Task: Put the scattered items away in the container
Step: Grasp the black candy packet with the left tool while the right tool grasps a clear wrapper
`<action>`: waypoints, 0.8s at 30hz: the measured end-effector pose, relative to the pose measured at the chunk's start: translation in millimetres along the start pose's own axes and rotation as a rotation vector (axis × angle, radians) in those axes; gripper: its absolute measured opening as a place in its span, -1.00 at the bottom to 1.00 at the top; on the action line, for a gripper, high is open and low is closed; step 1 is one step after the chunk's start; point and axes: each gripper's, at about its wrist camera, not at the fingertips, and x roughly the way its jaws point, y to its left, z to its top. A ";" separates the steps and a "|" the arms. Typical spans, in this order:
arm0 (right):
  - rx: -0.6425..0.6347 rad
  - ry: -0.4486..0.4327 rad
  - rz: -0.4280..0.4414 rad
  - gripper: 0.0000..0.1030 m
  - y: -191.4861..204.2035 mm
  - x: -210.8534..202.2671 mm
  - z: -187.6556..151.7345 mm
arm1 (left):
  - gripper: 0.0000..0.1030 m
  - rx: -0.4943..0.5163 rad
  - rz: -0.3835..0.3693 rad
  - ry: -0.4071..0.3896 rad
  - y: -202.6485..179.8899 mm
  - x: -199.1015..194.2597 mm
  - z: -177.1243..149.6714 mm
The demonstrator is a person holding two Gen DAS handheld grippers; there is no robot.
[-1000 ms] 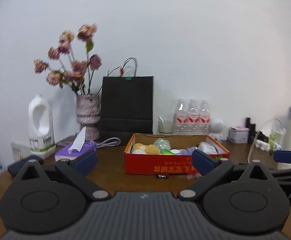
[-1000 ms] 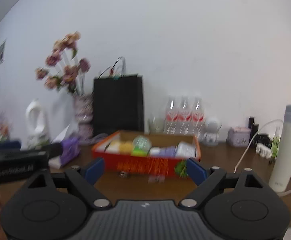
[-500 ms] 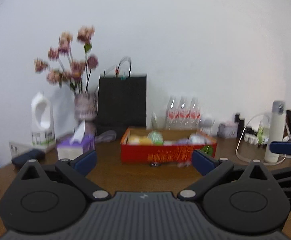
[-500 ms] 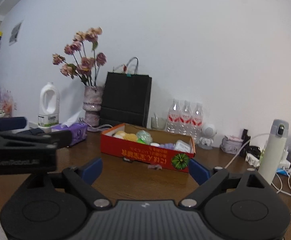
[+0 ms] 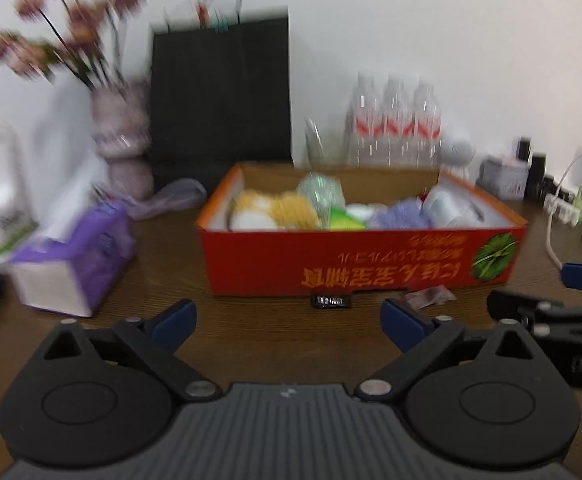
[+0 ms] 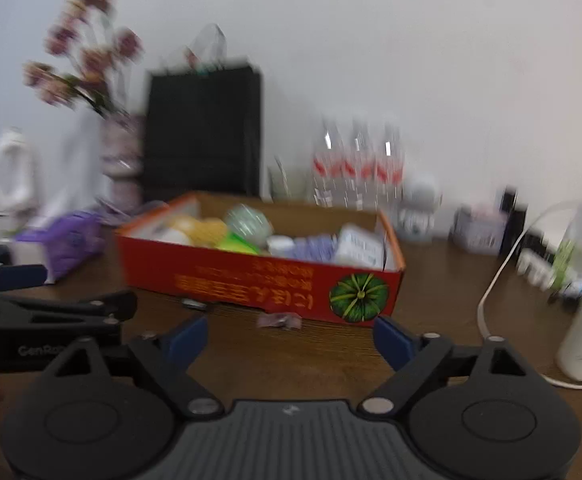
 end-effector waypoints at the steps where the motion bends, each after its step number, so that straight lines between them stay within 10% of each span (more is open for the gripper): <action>1: 0.020 0.021 -0.004 0.49 -2.1 15.9 3.5 | 0.92 -0.001 -0.011 0.022 1.4 11.5 2.2; 8: 0.091 0.163 0.027 0.35 -9.6 92.6 12.6 | 0.43 0.024 -0.099 0.125 4.8 62.4 12.5; 12: 0.069 0.225 0.063 -0.18 -7.7 115.6 11.5 | 0.35 0.037 -0.129 0.142 4.2 73.6 11.4; 24: 0.011 0.197 0.048 -0.61 -18.5 94.9 -4.7 | -0.15 0.056 -0.088 0.157 -14.7 90.3 13.8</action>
